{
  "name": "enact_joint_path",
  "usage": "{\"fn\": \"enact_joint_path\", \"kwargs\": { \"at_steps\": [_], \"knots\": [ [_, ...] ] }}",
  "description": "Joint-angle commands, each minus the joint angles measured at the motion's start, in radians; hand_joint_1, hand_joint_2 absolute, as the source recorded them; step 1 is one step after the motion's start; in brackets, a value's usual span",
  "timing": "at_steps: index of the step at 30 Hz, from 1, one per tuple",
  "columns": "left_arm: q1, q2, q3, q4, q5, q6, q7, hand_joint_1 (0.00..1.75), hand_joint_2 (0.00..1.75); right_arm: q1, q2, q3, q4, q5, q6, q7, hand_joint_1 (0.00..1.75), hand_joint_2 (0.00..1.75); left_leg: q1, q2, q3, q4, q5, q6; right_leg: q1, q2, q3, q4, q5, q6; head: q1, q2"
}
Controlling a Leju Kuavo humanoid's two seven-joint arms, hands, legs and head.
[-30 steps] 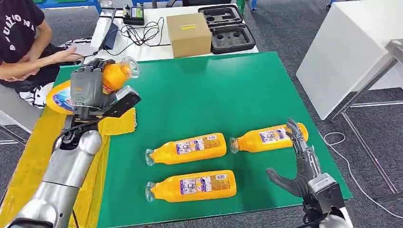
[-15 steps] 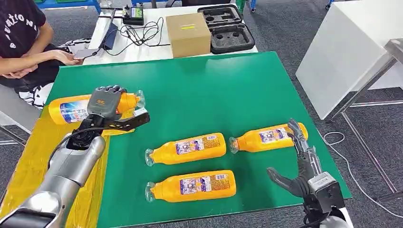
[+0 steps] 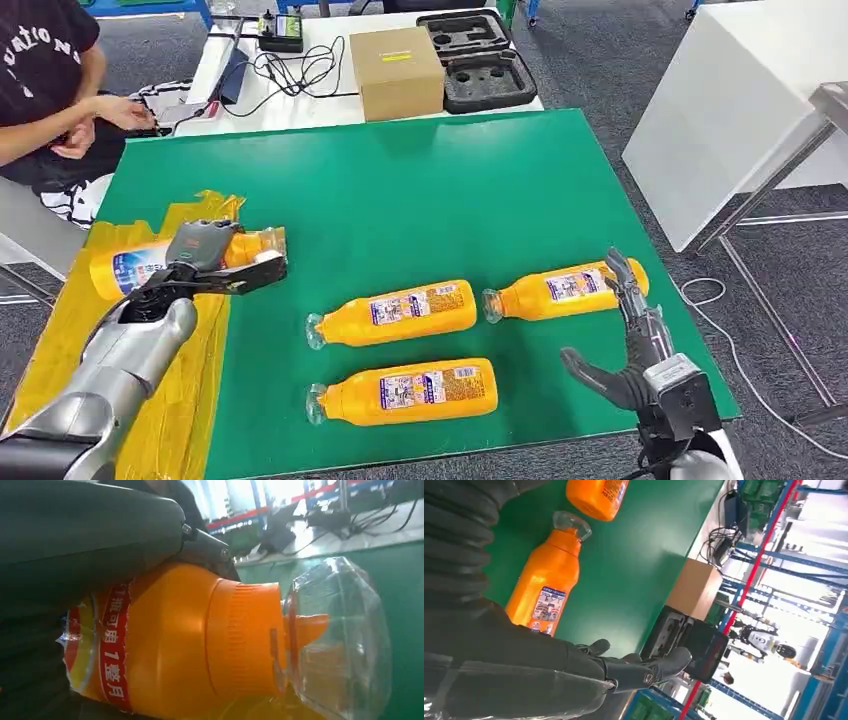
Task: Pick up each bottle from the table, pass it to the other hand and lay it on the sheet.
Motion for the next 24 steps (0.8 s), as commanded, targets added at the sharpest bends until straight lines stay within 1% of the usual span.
{"fn": "enact_joint_path", "kwargs": {
  "at_steps": [1,2,4,7,8,9,13,17,18,23,24],
  "knots": [
    [-0.071,-0.001,0.049,0.183,0.009,-0.030,0.003,1.75,1.75,-0.048,0.020,-0.016,0.084,0.008,-0.008,0.020,0.00,1.75,0.001,-0.001,0.003,0.000,-0.001,-0.001,0.001,-0.001,0.003,-0.001,-0.001,-0.002,0.000,0.000],
    [-0.065,-0.001,0.054,0.188,0.020,-0.029,-0.019,1.75,1.75,-0.054,0.019,-0.011,0.093,0.009,-0.008,0.022,0.00,1.75,0.002,-0.001,0.004,0.000,-0.002,-0.002,0.002,0.000,0.005,-0.001,-0.001,-0.003,0.000,0.000],
    [-0.052,-0.004,0.061,0.190,0.043,-0.031,-0.059,1.75,1.75,-0.070,0.015,0.000,0.114,0.009,-0.013,0.025,0.00,1.75,0.001,0.001,0.003,0.000,-0.001,-0.001,0.001,0.001,0.003,-0.001,0.000,-0.002,0.000,0.000],
    [-0.047,-0.013,0.067,0.183,0.062,-0.032,-0.082,1.75,1.75,-0.079,0.012,0.006,0.123,0.008,-0.019,0.025,0.00,1.75,0.001,0.000,0.003,0.000,-0.001,-0.001,0.001,0.001,0.003,-0.001,0.000,-0.002,0.000,0.000],
    [-0.046,-0.016,0.067,0.180,0.067,-0.032,-0.081,0.42,1.75,-0.080,0.010,0.007,0.124,0.008,-0.021,0.025,0.00,1.75,0.001,0.000,0.003,0.000,-0.001,-0.001,0.001,0.001,0.003,-0.001,0.000,-0.001,0.000,0.000],
    [-0.046,-0.018,0.067,0.179,0.069,-0.031,-0.082,0.00,1.75,-0.080,0.010,0.008,0.124,0.007,-0.021,0.025,0.00,1.75,0.002,0.000,0.004,0.000,-0.001,-0.001,0.002,0.001,0.004,-0.001,-0.001,-0.002,0.000,0.000],
    [-0.046,-0.019,0.058,0.189,0.065,-0.044,-0.072,0.00,1.75,-0.089,0.010,0.013,0.133,0.008,-0.022,0.027,0.00,1.75,0.002,-0.001,0.005,0.000,-0.002,-0.002,0.002,0.000,0.006,-0.002,-0.001,-0.002,0.000,0.000],
    [-0.046,-0.017,0.053,0.206,0.061,-0.044,-0.052,0.00,1.75,-0.099,0.010,0.021,0.144,0.009,-0.024,0.030,0.00,1.75,0.001,0.000,0.003,0.000,-0.001,-0.001,0.001,0.001,0.003,-0.001,0.000,-0.002,0.000,0.000],
    [-0.044,-0.018,0.054,0.208,0.061,-0.043,-0.049,0.00,1.75,-0.102,0.011,0.023,0.147,0.009,-0.024,0.031,0.00,1.75,0.002,-0.001,0.006,0.000,-0.002,-0.002,0.002,0.001,0.006,-0.002,-0.001,-0.003,0.000,0.000],
    [-0.030,-0.013,0.055,0.211,0.062,-0.039,-0.044,0.00,1.75,-0.126,0.011,0.034,0.170,0.010,-0.023,0.031,0.00,1.75,0.001,0.000,0.003,0.000,-0.001,-0.001,0.001,0.001,0.003,-0.001,0.000,-0.001,0.000,0.000],
    [-0.022,-0.012,0.057,0.197,0.069,-0.039,-0.049,0.00,1.75,-0.134,0.007,0.040,0.183,0.010,-0.022,0.031,0.00,1.75,0.002,0.001,0.005,0.000,-0.002,-0.002,0.002,0.002,0.005,-0.002,-0.001,-0.002,0.000,0.000]
  ]
}}
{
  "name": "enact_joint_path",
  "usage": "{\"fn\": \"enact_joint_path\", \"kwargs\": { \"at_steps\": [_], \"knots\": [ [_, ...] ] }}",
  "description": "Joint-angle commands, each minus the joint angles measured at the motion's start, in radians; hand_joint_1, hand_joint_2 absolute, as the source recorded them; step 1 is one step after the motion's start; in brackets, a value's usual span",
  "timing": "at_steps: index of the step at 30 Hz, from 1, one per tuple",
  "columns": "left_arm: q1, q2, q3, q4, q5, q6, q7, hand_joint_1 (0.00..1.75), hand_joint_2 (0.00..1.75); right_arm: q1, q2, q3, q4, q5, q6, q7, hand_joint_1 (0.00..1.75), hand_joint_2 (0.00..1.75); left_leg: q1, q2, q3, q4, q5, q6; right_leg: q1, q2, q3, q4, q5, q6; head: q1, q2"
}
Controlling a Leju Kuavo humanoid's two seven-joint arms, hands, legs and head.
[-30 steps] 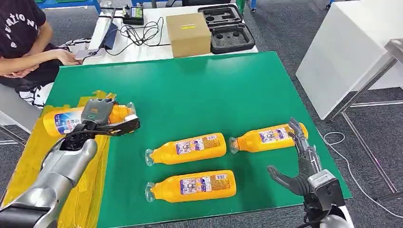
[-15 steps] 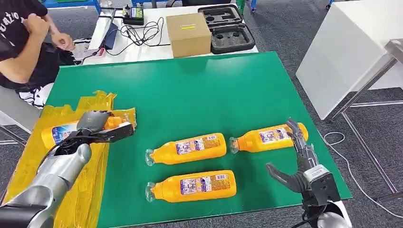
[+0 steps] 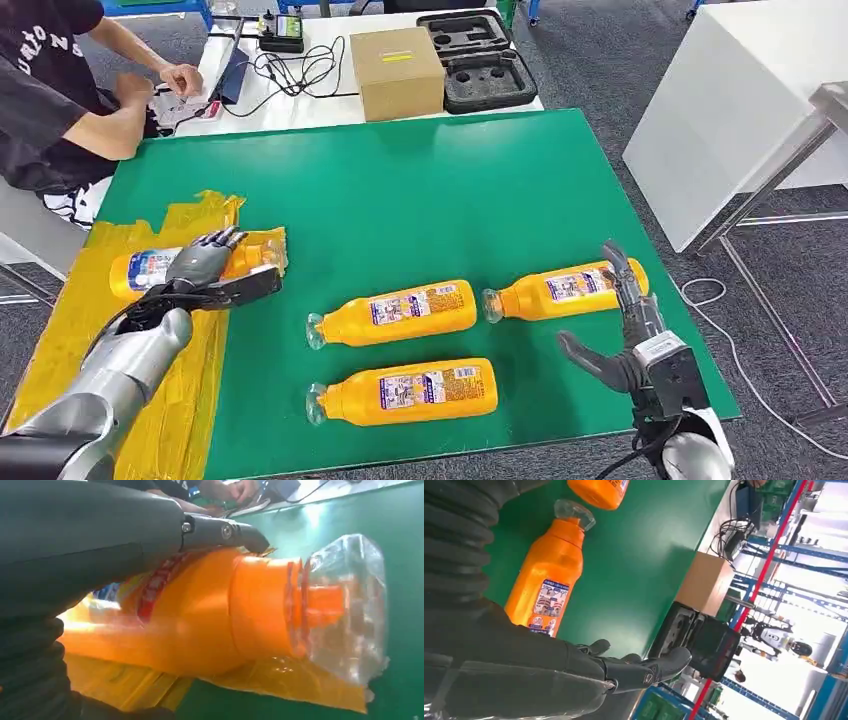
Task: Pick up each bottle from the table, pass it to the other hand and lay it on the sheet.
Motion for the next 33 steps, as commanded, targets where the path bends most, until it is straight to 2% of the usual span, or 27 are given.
{"fn": "enact_joint_path", "kwargs": {
  "at_steps": [1,2,4,6,7,14,21,23,26,30,32,33],
  "knots": [
    [-0.011,-0.010,0.020,0.070,0.011,-0.001,-0.002,0.00,1.75,-0.073,0.004,0.033,0.111,0.002,-0.002,0.002,0.00,1.75,0.001,0.001,0.003,-0.001,-0.001,-0.001,0.001,0.001,0.003,-0.001,0.000,-0.002,0.000,0.000],
    [-0.011,-0.010,0.020,0.070,0.011,-0.001,-0.002,0.00,1.75,-0.073,0.004,0.033,0.111,0.002,-0.002,0.002,0.00,1.75,0.001,0.001,0.003,-0.001,-0.001,-0.001,0.001,0.001,0.003,-0.001,0.000,-0.001,0.000,0.000],
    [0.034,-0.024,0.057,-0.031,0.143,-0.055,-0.155,0.00,1.75,-0.072,-0.007,0.035,0.126,-0.008,-0.012,-0.007,0.00,1.75,0.001,0.001,0.003,-0.001,-0.001,-0.001,0.001,0.001,0.003,-0.001,0.000,-0.001,0.000,0.000],
    [0.067,-0.033,0.061,-0.120,0.210,-0.077,-0.198,0.00,1.75,-0.064,-0.010,0.030,0.126,-0.012,-0.016,-0.011,0.00,1.75,0.001,0.001,0.005,-0.001,-0.002,-0.001,0.001,0.002,0.005,-0.002,0.000,-0.002,0.000,0.000],
    [0.084,-0.032,0.053,-0.167,0.225,-0.094,-0.185,0.00,1.75,-0.061,-0.011,0.028,0.123,-0.013,-0.015,-0.012,0.00,1.75,0.001,0.000,0.003,-0.001,-0.001,-0.001,0.001,0.001,0.004,-0.002,0.000,-0.001,0.000,0.000],
    [0.084,-0.032,0.053,-0.167,0.225,-0.094,-0.185,0.00,1.75,-0.061,-0.011,0.028,0.123,-0.013,-0.015,-0.012,0.00,1.75,0.002,0.000,0.004,0.000,-0.002,-0.001,0.002,0.001,0.004,-0.001,-0.001,-0.002,0.000,0.000],
    [0.142,-0.063,0.003,-0.482,0.390,-0.115,-0.172,0.00,1.75,-0.026,0.001,-0.004,0.074,-0.007,-0.025,-0.009,0.00,1.75,0.002,-0.003,0.001,0.001,-0.001,-0.001,0.002,-0.002,0.002,-0.001,-0.001,-0.002,0.000,0.000],
    [0.163,-0.060,-0.034,-0.549,0.351,-0.077,-0.133,0.00,1.75,-0.013,0.006,-0.015,0.053,0.010,-0.037,-0.007,0.00,1.75,0.002,-0.003,0.002,0.001,-0.002,-0.001,0.002,-0.003,0.004,-0.001,-0.002,-0.002,0.000,0.000],
    [0.199,-0.078,-0.040,-0.628,0.347,-0.038,-0.102,0.00,1.75,-0.009,0.010,-0.024,0.023,0.092,-0.090,-0.001,0.00,1.75,0.001,-0.003,0.003,0.001,-0.002,-0.001,0.001,-0.003,0.004,-0.001,-0.002,-0.002,0.000,0.000],
    [0.206,-0.076,-0.042,-0.636,0.348,-0.037,-0.098,0.00,1.75,-0.014,0.010,-0.022,0.022,0.103,-0.092,0.006,0.00,1.75,0.001,-0.002,0.002,0.000,-0.002,-0.001,0.001,-0.001,0.003,-0.001,-0.001,-0.002,0.000,0.000],
    [0.211,-0.093,-0.027,-0.648,0.390,-0.037,-0.117,0.00,1.75,-0.019,-0.007,-0.016,0.016,0.200,-0.142,0.014,0.00,1.75,0.001,-0.002,0.002,0.000,-0.001,-0.001,0.001,-0.001,0.003,-0.001,-0.001,-0.002,0.000,0.000],
    [0.222,-0.106,-0.020,-0.668,0.426,-0.043,-0.133,0.00,1.75,-0.024,-0.028,-0.008,0.007,0.314,-0.201,0.027,0.00,1.75,0.002,-0.002,0.004,0.001,-0.002,-0.002,0.002,-0.001,0.005,-0.001,-0.002,-0.002,0.000,0.000]
  ]
}}
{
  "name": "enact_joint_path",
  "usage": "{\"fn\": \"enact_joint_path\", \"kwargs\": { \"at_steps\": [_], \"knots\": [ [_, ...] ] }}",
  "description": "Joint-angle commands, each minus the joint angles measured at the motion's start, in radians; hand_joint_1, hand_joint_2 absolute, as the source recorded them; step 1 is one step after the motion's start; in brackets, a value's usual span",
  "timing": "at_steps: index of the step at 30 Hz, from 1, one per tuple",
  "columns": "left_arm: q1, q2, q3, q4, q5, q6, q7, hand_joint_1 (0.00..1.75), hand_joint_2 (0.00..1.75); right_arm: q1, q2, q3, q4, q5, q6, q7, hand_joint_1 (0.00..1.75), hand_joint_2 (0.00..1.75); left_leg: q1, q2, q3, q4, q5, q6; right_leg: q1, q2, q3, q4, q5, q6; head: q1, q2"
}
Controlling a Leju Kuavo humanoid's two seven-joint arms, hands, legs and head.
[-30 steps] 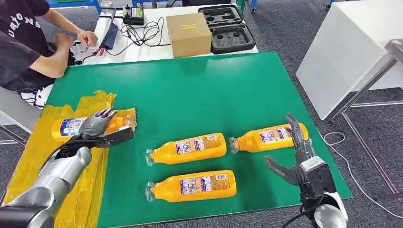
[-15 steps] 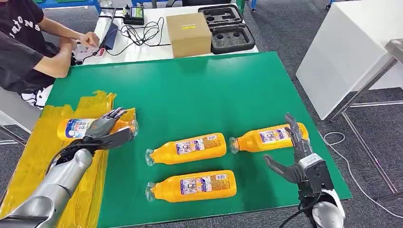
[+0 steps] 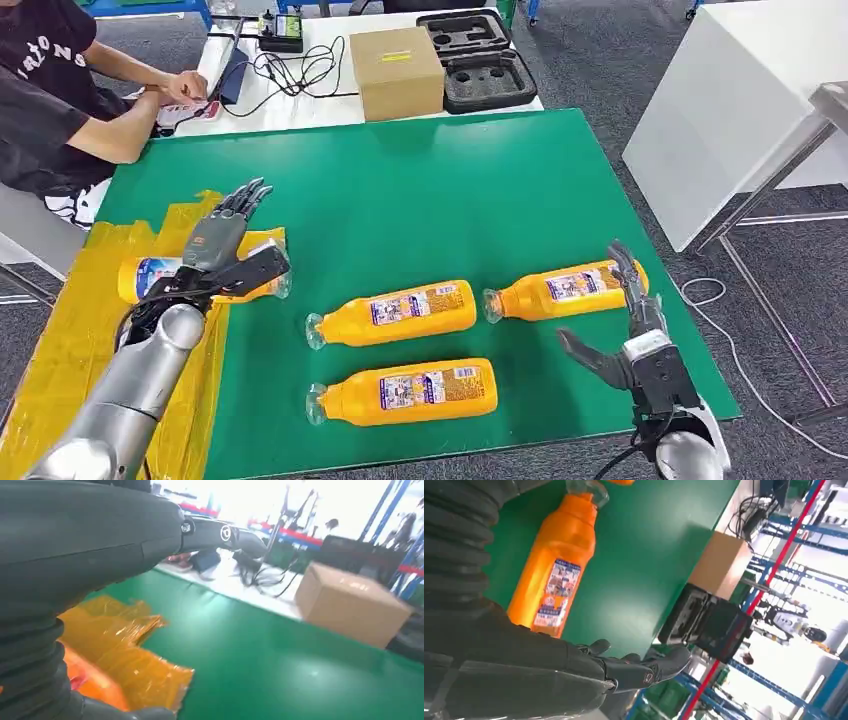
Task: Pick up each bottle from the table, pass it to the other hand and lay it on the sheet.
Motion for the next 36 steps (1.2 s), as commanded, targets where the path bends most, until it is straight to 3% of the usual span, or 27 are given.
{"fn": "enact_joint_path", "kwargs": {
  "at_steps": [1,3,6,9,11,17,22,28,34,36],
  "knots": [
    [0.044,-0.063,-0.004,-0.124,0.098,-0.010,-0.031,0.00,1.75,-0.025,-0.043,-0.007,-0.020,0.310,-0.142,0.057,0.00,1.75,0.001,-0.002,0.002,0.001,-0.001,-0.001,0.001,-0.001,0.003,0.000,-0.001,-0.002,0.000,0.000],
    [0.072,-0.079,-0.013,-0.159,0.160,-0.045,-0.065,0.00,1.75,-0.034,-0.101,0.002,-0.022,0.521,-0.173,0.120,0.00,1.75,0.001,-0.002,0.003,0.001,-0.002,-0.001,0.001,-0.001,0.005,0.000,-0.002,-0.002,0.000,0.000],
    [0.107,-0.107,-0.041,-0.184,0.280,-0.119,-0.138,0.00,1.75,-0.063,-0.167,0.005,-0.001,0.705,-0.164,0.170,0.00,1.75,0.001,-0.001,0.004,0.001,-0.002,0.000,0.001,0.000,0.005,-0.001,-0.002,-0.001,0.000,0.000],
    [0.136,-0.142,-0.050,-0.207,0.329,-0.117,-0.156,0.00,1.75,-0.111,-0.194,-0.010,0.031,0.738,-0.152,0.168,0.00,1.75,0.000,-0.001,0.003,0.001,-0.002,0.000,0.000,0.000,0.005,-0.001,-0.001,-0.001,0.000,0.000],
    [0.152,-0.158,-0.042,-0.226,0.382,-0.117,-0.166,0.00,1.75,-0.123,-0.256,-0.001,0.040,0.788,-0.106,0.173,0.00,1.75,0.000,0.000,0.004,0.001,-0.003,0.000,-0.001,0.000,0.005,-0.001,-0.002,-0.001,0.000,0.000],
    [0.103,-0.168,-0.021,-0.197,0.439,-0.148,-0.172,0.00,1.75,-0.228,-0.447,0.083,0.142,0.749,0.110,0.134,0.00,1.75,-0.002,-0.001,0.001,0.001,-0.001,0.000,-0.003,-0.001,0.002,0.000,0.000,-0.001,0.000,0.000],
    [0.106,-0.166,-0.021,-0.193,0.444,-0.149,-0.175,0.00,1.75,-0.253,-0.458,0.111,0.175,0.743,0.113,0.128,0.00,1.75,-0.001,0.000,0.004,0.001,-0.002,-0.001,-0.001,0.001,0.005,-0.001,0.001,0.000,0.000,0.000],
    [0.150,-0.161,0.001,-0.216,0.469,-0.129,-0.190,0.00,1.75,-0.575,-0.471,0.379,0.499,0.692,0.217,0.076,0.00,1.75,-0.002,0.007,0.002,0.000,-0.001,0.001,-0.002,0.008,0.002,-0.001,0.003,0.001,0.000,0.000],
    [0.145,-0.161,-0.002,-0.212,0.464,-0.124,-0.193,0.00,1.75,-0.591,-0.475,0.404,0.521,0.681,0.209,0.075,0.00,1.75,0.000,0.002,0.005,0.001,0.000,0.001,0.000,0.003,0.006,-0.002,0.002,0.000,0.000,0.000],
    [0.142,-0.154,-0.008,-0.206,0.458,-0.118,-0.201,0.00,1.75,-0.653,-0.451,0.445,0.587,0.679,0.242,0.082,0.00,1.75,0.000,0.000,0.006,0.001,0.000,0.001,0.000,0.001,0.007,-0.002,0.001,0.000,0.000,0.000]
  ]
}}
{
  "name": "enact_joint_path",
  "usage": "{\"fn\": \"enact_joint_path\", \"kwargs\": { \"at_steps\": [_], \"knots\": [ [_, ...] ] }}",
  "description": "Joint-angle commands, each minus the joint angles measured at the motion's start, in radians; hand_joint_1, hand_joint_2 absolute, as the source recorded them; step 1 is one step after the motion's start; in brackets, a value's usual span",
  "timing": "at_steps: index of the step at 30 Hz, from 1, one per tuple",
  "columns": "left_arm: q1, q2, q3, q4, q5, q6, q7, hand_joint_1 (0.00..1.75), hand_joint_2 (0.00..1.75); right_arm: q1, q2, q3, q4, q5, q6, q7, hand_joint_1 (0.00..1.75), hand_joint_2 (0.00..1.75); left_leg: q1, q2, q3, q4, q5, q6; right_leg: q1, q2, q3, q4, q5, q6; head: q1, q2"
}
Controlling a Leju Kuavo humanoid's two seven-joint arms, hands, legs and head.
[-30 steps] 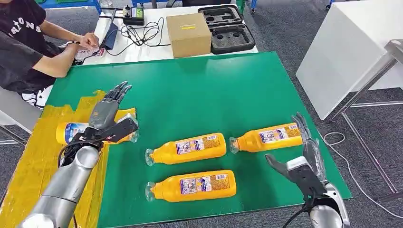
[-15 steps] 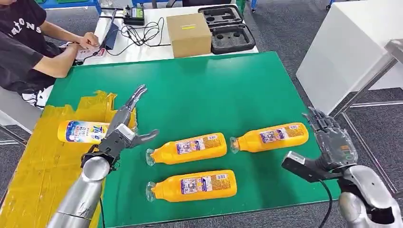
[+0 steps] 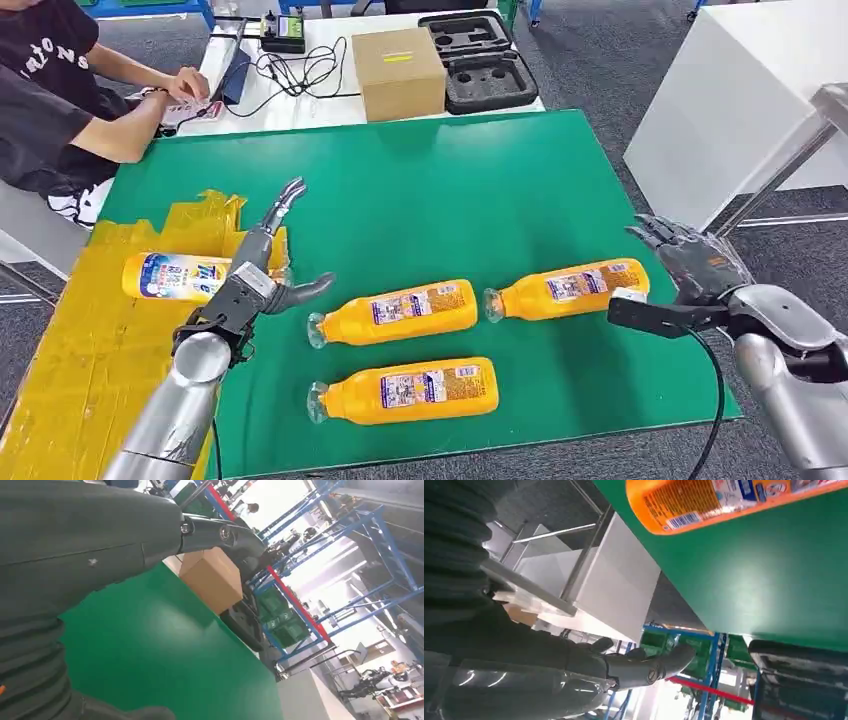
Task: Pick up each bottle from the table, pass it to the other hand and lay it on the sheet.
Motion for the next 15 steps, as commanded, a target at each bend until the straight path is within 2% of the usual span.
{"fn": "enact_joint_path", "kwargs": {
  "at_steps": [1,2,5,7,11,15],
  "knots": [
    [-0.016,0.002,0.017,0.035,-0.008,0.010,-0.016,0.00,1.75,-0.233,0.035,0.226,0.302,-0.024,0.029,-0.006,0.00,1.75,0.005,0.001,0.009,0.001,-0.006,-0.004,0.005,0.003,0.011,-0.003,-0.003,-0.005,0.000,0.000],
    [-0.016,0.002,0.015,0.037,-0.004,0.010,-0.022,0.00,1.75,-0.276,0.045,0.263,0.353,-0.035,0.024,-0.011,0.00,1.75,0.001,0.004,0.004,0.001,-0.003,-0.001,0.001,0.005,0.003,0.000,0.000,-0.002,0.000,0.000],
    [-0.023,0.003,0.014,0.057,0.006,0.007,-0.033,0.00,1.75,-0.357,0.081,0.326,0.470,-0.049,0.032,-0.033,0.00,1.75,0.002,0.009,0.004,0.001,-0.004,-0.002,0.002,0.011,0.004,-0.001,0.001,-0.003,-0.001,0.000],
    [-0.033,-0.002,0.017,0.075,0.014,0.009,-0.037,0.00,1.75,-0.391,0.115,0.354,0.535,-0.052,0.021,-0.040,0.00,1.75,0.000,0.004,0.002,-0.001,-0.001,-0.001,0.004,0.006,0.003,-0.001,0.001,-0.001,-0.001,0.000],
    [-0.062,-0.012,0.016,0.105,0.014,0.010,-0.037,0.00,1.75,-0.429,0.192,0.418,0.652,-0.050,-0.011,-0.033,0.00,1.75,0.001,0.002,0.003,0.000,-0.001,-0.001,0.005,0.004,0.004,-0.001,0.001,-0.002,-0.001,0.000],
    [-0.076,-0.020,0.015,0.113,0.016,0.009,-0.036,0.00,1.75,-0.416,0.205,0.439,0.697,-0.049,-0.002,-0.018,0.00,1.75,0.000,0.000,0.001,0.000,0.001,0.001,0.005,0.001,0.003,-0.001,0.001,0.000,-0.001,0.000]
  ]
}}
